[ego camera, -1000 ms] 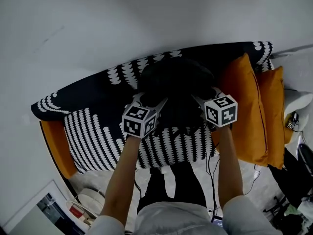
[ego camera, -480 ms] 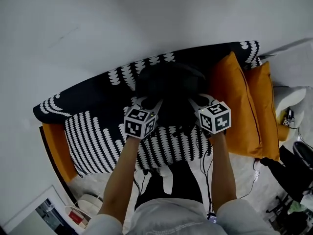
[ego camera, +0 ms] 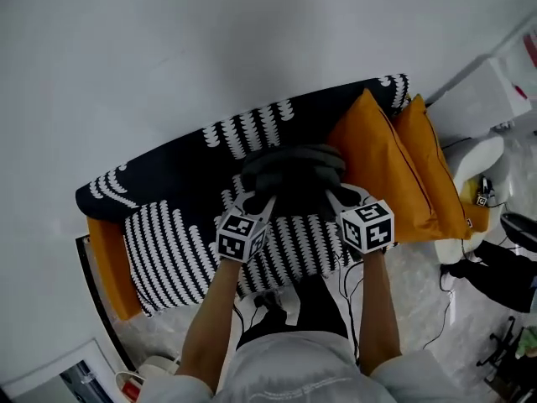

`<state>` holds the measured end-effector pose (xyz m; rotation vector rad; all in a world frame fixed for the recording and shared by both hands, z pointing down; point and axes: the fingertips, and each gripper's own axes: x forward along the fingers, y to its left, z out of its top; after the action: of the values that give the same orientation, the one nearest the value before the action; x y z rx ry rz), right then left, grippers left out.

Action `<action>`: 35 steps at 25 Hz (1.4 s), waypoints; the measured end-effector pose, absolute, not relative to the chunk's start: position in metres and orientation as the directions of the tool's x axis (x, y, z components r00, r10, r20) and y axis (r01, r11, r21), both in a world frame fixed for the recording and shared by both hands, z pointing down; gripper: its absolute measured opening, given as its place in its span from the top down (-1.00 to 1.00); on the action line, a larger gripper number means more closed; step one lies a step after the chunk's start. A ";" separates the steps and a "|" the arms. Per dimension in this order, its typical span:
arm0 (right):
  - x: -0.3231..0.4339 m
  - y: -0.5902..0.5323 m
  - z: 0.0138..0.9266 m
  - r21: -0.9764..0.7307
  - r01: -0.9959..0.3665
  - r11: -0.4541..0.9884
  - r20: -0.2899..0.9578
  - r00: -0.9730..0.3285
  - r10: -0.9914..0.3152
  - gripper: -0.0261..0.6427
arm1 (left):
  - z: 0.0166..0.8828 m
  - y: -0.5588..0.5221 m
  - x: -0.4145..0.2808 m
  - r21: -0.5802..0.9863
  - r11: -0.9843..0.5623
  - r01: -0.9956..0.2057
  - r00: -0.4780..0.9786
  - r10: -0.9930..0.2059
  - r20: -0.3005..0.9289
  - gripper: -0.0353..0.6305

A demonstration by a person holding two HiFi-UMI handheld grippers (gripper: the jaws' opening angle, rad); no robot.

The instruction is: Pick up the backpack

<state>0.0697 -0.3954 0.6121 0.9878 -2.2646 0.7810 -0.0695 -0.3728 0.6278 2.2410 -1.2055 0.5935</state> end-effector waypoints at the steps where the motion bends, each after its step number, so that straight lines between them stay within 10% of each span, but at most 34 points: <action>1: 0.072 -0.384 0.599 -0.284 -0.774 0.567 0.660 -0.586 -0.470 0.79 | 0.616 -0.362 -0.068 0.246 -0.471 -0.847 0.518 -0.629 0.580 0.69; 35: 0.123 -0.045 0.281 -0.063 -0.877 0.477 0.240 -0.477 -0.845 0.82 | 0.292 -0.066 -0.029 -0.135 -0.679 -0.722 0.652 -0.733 0.196 0.71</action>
<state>0.1226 -0.0452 0.2810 1.4994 -2.5441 0.2643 -0.0290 -0.0657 0.2922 2.8956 -1.2758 0.3744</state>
